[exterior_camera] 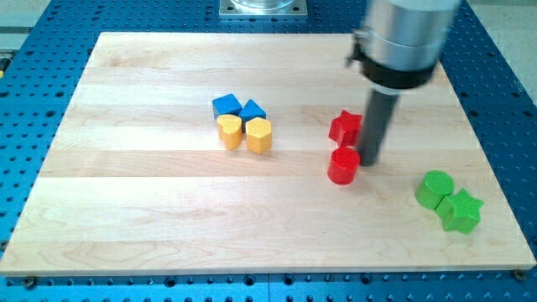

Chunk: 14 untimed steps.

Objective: Place the red circle below the yellow blocks

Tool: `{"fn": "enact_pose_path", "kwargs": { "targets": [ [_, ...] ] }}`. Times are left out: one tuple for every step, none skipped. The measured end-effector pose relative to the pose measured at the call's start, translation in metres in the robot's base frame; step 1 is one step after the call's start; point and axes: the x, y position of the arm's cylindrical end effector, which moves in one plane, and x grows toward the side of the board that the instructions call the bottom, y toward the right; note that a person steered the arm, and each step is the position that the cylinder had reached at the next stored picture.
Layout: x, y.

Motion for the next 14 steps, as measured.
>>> {"fn": "enact_pose_path", "kwargs": {
  "targets": [
    [0.009,-0.008],
    [0.020,-0.094],
    [0.061,-0.060],
    [0.062,-0.086],
    [0.045,-0.119],
    [0.030,-0.137],
    [0.038,-0.209],
    [0.065,-0.181],
    [0.047,-0.123],
    [0.013,-0.113],
    [-0.003,-0.122],
    [0.003,-0.147],
    [0.009,-0.169],
    [0.013,-0.173]
  ]
}}
